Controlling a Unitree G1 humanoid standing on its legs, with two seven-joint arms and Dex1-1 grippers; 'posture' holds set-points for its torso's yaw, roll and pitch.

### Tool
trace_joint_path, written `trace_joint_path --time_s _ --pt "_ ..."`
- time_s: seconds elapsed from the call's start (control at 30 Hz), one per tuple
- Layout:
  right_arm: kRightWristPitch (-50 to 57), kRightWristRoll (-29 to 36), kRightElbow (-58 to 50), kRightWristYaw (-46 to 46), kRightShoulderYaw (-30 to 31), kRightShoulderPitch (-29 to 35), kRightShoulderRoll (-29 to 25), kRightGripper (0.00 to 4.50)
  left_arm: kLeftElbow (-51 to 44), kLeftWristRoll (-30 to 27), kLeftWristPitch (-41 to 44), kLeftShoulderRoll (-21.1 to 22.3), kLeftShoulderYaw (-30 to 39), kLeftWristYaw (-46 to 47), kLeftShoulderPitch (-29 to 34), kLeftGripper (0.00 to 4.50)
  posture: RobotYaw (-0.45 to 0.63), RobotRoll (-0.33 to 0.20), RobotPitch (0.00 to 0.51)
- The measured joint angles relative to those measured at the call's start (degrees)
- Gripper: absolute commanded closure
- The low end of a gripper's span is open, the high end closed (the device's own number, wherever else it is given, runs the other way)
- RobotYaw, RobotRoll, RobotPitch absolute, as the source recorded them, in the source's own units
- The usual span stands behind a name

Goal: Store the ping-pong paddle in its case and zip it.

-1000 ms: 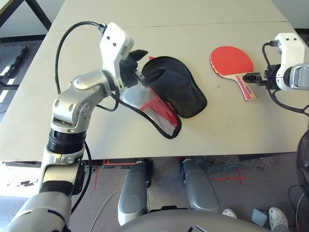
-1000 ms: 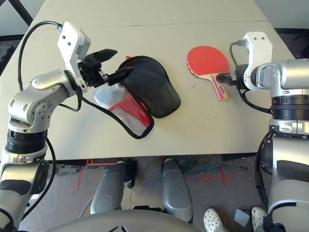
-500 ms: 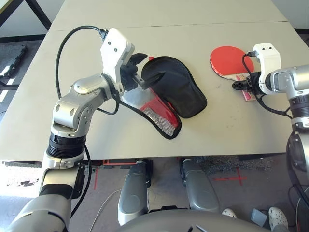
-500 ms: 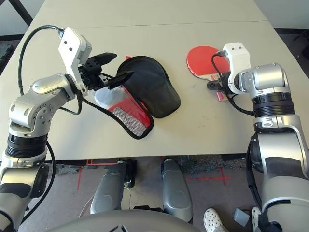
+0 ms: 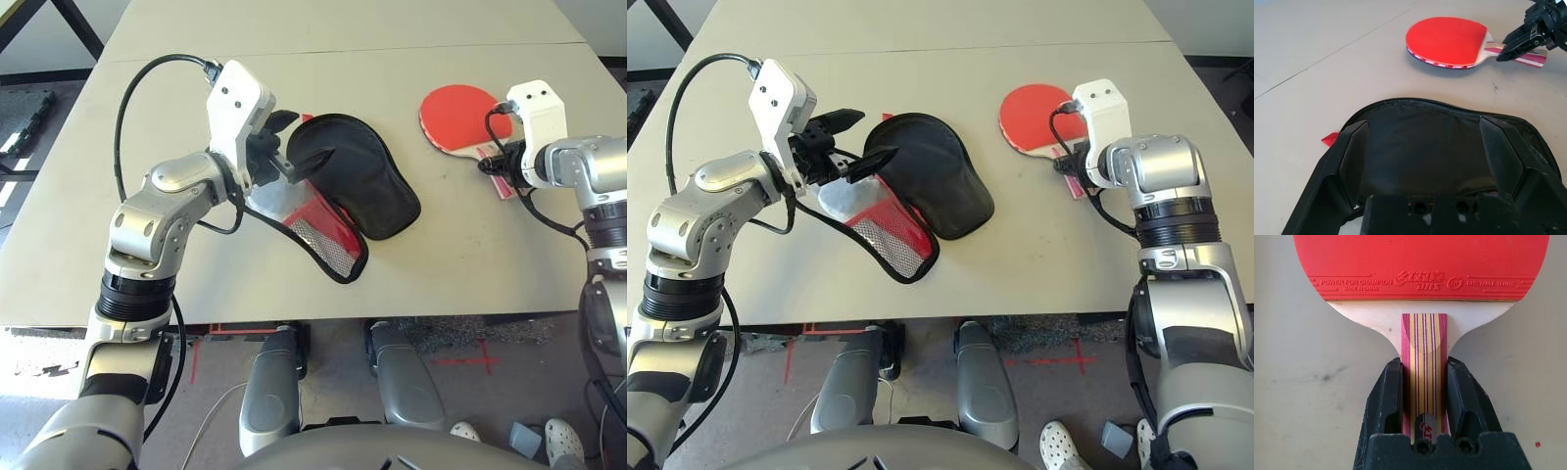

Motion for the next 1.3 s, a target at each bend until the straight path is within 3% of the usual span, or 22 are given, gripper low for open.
trace_joint_path --time_s 0.17,0.43,0.63,0.97,1.3 --pt "3.46 1.48 -6.57 -0.28 0.02 -0.01 4.29 3.45 0.00 0.15 -0.05 0.30 -0.32 -0.52 -0.01 0.00 -0.02 0.000 0.227" --pt "8.04 2.47 -12.66 -2.13 0.82 -0.07 10.93 3.45 -1.60 1.45 0.84 7.67 -0.77 -3.37 -0.48 0.00 0.00 0.000 0.233" --pt "10.19 2.98 -14.94 -2.35 2.73 -0.05 14.91 3.45 -3.64 1.50 2.56 10.38 -0.78 -4.58 -0.71 0.00 0.02 0.000 0.233" --pt "14.14 4.55 -17.65 -3.54 5.22 -0.05 20.12 3.45 -5.73 1.47 3.69 10.45 -0.78 -4.61 -0.69 0.00 0.04 0.000 0.233" --pt "20.06 4.67 -20.98 -5.57 7.23 1.80 20.30 3.45 -6.01 1.48 3.73 10.04 -0.78 -4.54 -0.69 0.00 0.03 0.000 0.234"
